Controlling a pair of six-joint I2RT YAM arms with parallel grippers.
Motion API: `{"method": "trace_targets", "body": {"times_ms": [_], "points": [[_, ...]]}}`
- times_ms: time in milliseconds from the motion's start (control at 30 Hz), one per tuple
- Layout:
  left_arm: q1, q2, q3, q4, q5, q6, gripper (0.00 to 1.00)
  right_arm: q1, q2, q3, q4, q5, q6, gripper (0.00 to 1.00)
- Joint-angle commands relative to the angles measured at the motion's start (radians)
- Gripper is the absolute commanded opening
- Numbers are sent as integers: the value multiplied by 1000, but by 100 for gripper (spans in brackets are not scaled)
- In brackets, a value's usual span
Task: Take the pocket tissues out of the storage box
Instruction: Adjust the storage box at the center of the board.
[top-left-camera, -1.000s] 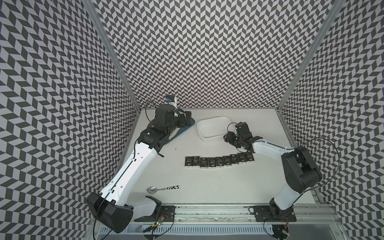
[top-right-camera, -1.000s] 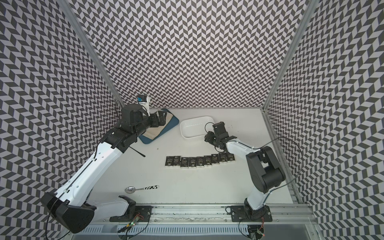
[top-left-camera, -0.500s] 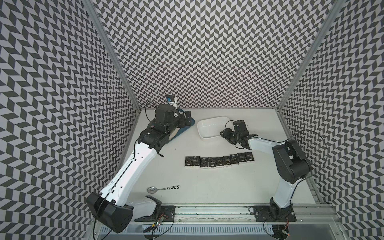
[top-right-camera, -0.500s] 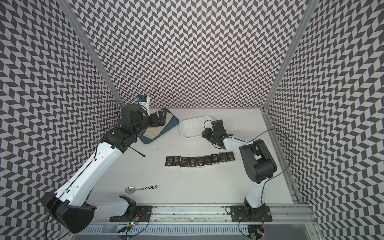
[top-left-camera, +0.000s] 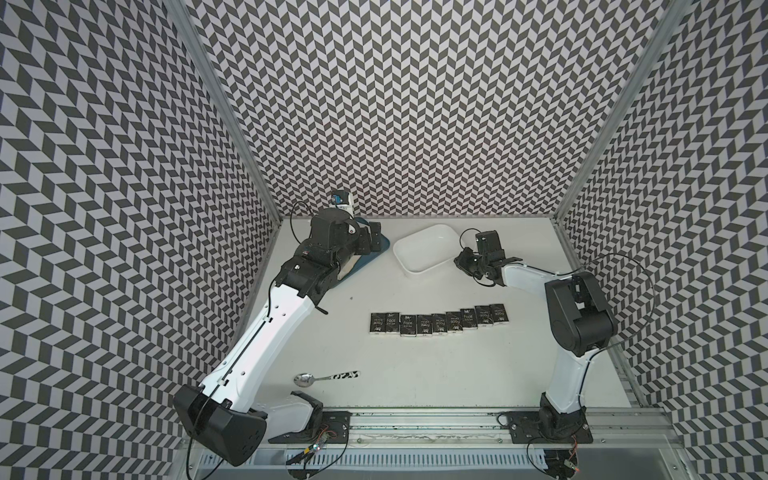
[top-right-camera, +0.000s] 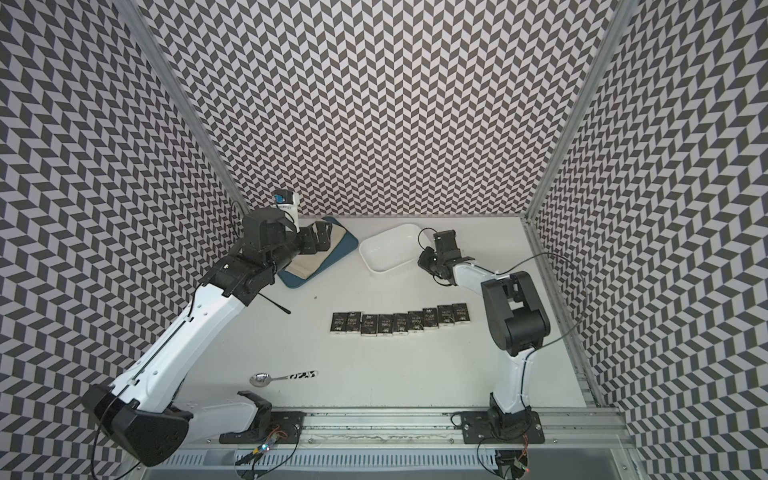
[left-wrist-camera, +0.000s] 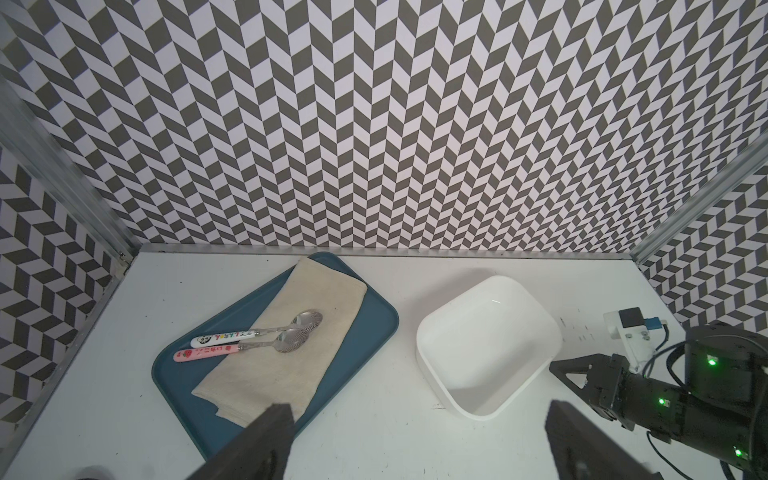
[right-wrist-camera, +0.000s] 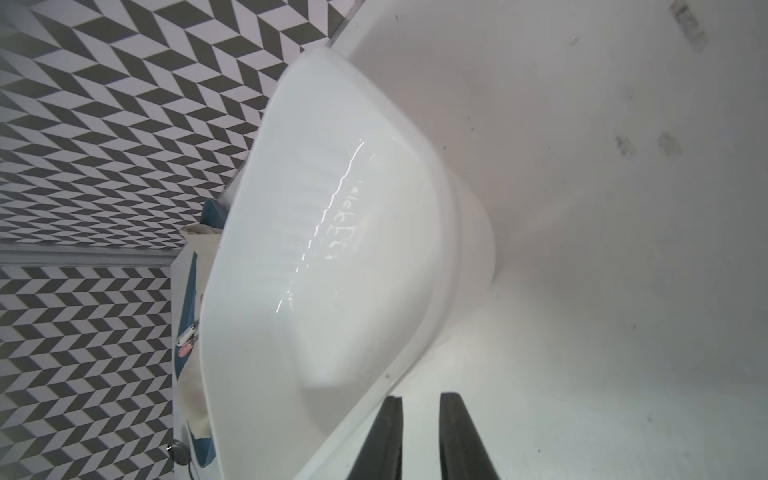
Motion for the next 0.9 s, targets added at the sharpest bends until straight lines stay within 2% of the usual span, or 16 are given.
{"method": "trace_targets", "body": {"times_ms": [0, 167, 433, 733, 867], "points": [[6, -4, 27, 3, -7, 8, 99, -15, 27, 33, -21, 3, -62, 21], [7, -1, 29, 4, -5, 8, 99, -13, -6, 24, -7, -5, -57, 31], [7, 5, 27, 6, -1, 9, 99, 29, -77, -3, 36, 7, 44, 49], [17, -16, 11, 8, -5, 22, 99, 66, 19, 62, 25, 2, 101, 51], [19, -29, 6, 7, -5, 22, 99, 70, 62, 102, -6, 5, 102, 47]]}}
